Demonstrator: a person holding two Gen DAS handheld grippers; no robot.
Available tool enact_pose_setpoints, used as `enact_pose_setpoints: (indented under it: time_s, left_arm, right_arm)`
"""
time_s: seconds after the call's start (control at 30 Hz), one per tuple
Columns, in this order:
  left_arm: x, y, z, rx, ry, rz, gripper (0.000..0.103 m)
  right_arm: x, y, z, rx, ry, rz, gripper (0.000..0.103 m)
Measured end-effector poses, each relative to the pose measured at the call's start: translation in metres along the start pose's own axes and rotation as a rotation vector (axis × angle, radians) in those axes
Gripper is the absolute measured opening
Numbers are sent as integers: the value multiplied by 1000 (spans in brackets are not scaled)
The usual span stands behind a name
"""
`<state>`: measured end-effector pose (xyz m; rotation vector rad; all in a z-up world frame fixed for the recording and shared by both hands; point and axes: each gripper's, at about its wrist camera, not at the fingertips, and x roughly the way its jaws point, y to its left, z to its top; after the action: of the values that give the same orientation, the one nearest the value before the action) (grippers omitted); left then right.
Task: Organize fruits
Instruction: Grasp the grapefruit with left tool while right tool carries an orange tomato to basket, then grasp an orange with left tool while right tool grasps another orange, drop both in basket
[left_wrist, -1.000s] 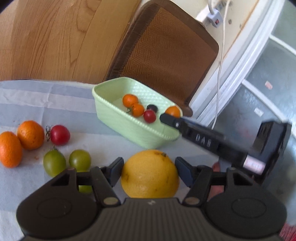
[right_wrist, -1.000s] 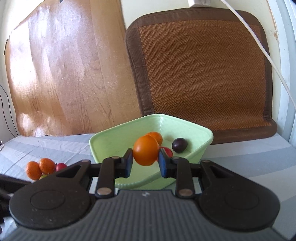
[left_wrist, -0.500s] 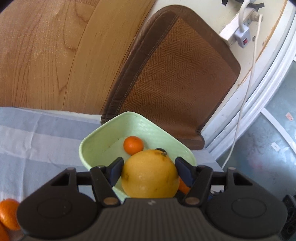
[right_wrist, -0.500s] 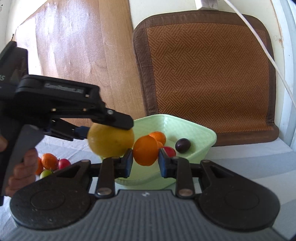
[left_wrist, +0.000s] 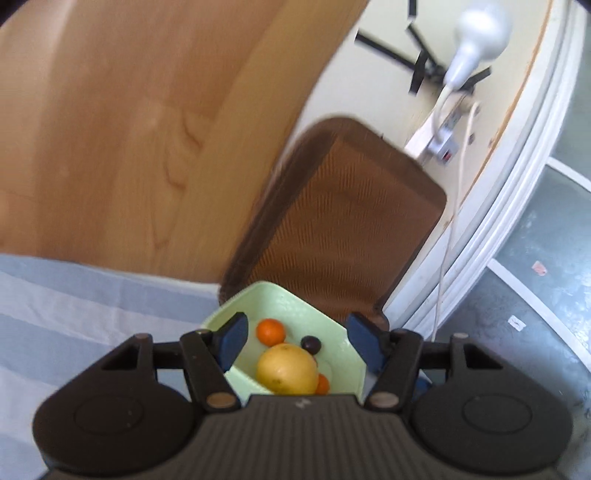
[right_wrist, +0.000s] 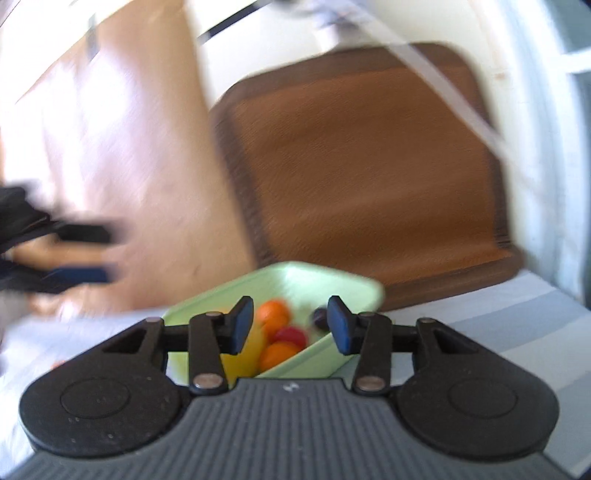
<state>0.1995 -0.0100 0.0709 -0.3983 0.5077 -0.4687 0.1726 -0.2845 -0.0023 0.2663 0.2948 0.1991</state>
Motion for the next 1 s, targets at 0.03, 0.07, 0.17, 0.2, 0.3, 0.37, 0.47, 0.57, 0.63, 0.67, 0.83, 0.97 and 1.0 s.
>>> enact_pose_setpoints:
  time_s: [0.03,0.07,0.17,0.2,0.3,0.37,0.47,0.57,0.63,0.67,0.83,0.97,1.0]
  left_arm:
    - [-21,3,-4,12,-26,22,64]
    - [-38,8,-9,18,-43,45,65]
    - [-83,26,-30,20,-65,142,69]
    - [-95,33,-38,19,-60,182,69]
    - [-120,54,-57,0,-23,268,69]
    - [-129,66,-67,-12,-2,298,69]
    - [-135,79,-74,-14,15,303,69]
    - [-127,86,-76,1,28,281,69]
    - [-118,89,-74,5,37,261,69]
    - [-112,92,-75,7,43,247,69]
    - [-75,95,-65,60,62,248,69]
    - [-50,93,-64,138,100,244,69]
    - [-45,93,-65,159,107,250,68]
  right_arm:
    - [-2,-7,2,35,-18,-24,47]
    - [-3,-15,3,74,-28,-52,47]
    - [-2,-32,4,168,-24,-94,47]
    - [-2,-35,3,182,-24,-107,47]
    - [-6,-30,2,160,-47,-145,47]
    - [-12,-24,0,145,-40,-150,47]
    - [-24,-9,-5,131,7,-67,47]
    - [-31,25,-17,47,86,46,47]
    - [-28,48,-25,2,156,121,47]
    - [-24,59,-29,-17,196,155,46]
    - [7,100,-36,-42,301,228,42]
    - [28,123,-32,-54,341,282,40]
    - [33,130,-32,-88,346,291,40]
